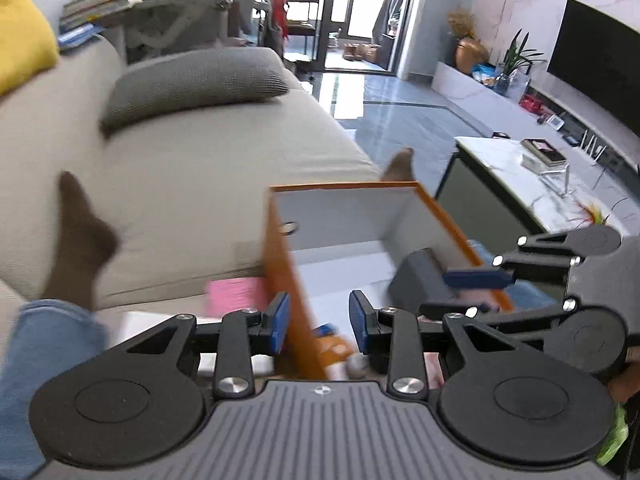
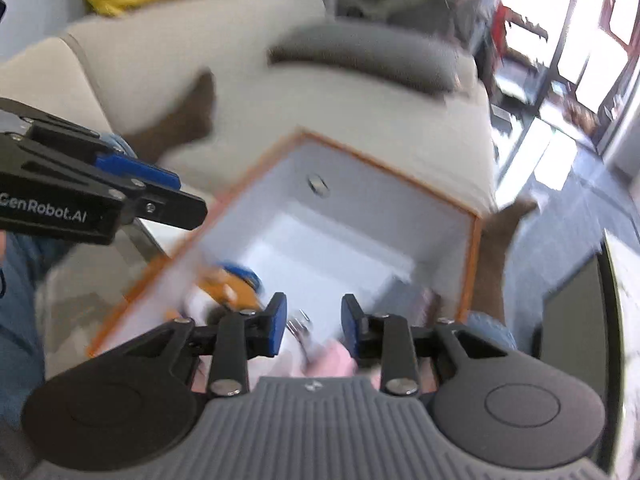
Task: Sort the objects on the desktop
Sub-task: 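Withdraw both tools from the orange box toward the remaining items, then grasp the white carton with the right gripper while the left reaches the white tube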
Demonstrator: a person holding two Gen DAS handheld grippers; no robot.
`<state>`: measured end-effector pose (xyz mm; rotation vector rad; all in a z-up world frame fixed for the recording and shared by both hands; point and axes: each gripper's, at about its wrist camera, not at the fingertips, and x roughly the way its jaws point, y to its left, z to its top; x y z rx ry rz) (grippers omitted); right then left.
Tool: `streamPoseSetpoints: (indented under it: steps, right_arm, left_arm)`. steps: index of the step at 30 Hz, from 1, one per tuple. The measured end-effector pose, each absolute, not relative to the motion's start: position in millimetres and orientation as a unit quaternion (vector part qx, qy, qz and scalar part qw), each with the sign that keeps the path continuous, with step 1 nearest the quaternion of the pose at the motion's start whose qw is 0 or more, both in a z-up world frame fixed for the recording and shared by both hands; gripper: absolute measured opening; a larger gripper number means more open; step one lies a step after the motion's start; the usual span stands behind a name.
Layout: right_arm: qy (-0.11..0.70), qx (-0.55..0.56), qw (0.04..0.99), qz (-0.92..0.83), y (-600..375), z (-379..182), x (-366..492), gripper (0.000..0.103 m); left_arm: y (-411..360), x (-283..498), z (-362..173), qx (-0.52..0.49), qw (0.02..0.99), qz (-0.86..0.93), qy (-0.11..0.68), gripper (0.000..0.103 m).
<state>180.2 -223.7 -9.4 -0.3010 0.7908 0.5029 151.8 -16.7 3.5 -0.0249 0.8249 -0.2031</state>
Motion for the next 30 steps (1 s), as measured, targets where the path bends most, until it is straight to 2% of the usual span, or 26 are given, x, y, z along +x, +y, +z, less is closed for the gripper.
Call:
streamPoseSetpoints:
  steps: [3,4,13,24,30]
  right_arm:
    - [0.358,-0.149,0.885,0.256,-202,-4,170,0.032]
    - [0.360,-0.148,0.884,0.260,-193,-2,169,0.032]
    - [0.404,-0.134,0.855,0.297,-126,4,175,0.032]
    - [0.440,-0.229,0.799,0.339,-59,-29,195,0.033]
    - [0.433,-0.292,0.771,0.366,-31,-54,207,0.041]
  left_arm:
    - [9,134,12,-0.013,0.912,-0.078,0.403,0.036]
    - [18,131,13,-0.012,0.911,-0.072,0.406,0.032]
    - [94,112,19,-0.031,0.906,-0.055,0.417,0.032]
    - [125,141,-29,-0.086,0.875,-0.056,0.473,0.032]
    - [133,152,-50,-0.078,0.871,-0.022,0.484,0.032]
